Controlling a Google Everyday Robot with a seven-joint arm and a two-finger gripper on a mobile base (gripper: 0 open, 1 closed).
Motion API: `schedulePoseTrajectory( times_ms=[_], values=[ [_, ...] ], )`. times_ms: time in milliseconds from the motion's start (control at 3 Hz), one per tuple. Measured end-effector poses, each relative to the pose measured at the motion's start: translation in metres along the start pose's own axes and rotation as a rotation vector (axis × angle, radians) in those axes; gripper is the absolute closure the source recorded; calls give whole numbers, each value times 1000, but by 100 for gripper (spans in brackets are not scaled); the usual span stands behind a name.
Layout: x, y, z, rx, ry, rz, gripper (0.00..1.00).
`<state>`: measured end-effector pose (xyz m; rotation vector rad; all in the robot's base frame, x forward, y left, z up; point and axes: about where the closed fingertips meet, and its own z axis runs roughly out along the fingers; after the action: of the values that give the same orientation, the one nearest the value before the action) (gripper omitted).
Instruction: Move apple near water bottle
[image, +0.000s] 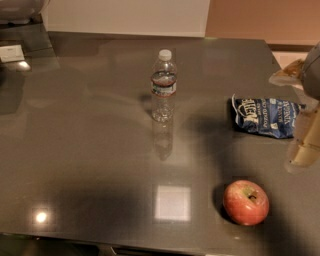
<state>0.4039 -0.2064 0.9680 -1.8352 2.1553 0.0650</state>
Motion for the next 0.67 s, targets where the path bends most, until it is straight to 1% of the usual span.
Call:
schedulePoseTrajectory(
  times_ms=[333,667],
  values=[
    [1,29,17,-56,-49,-67,0],
    [3,57,41,-93,-89,-145,0]
  ],
)
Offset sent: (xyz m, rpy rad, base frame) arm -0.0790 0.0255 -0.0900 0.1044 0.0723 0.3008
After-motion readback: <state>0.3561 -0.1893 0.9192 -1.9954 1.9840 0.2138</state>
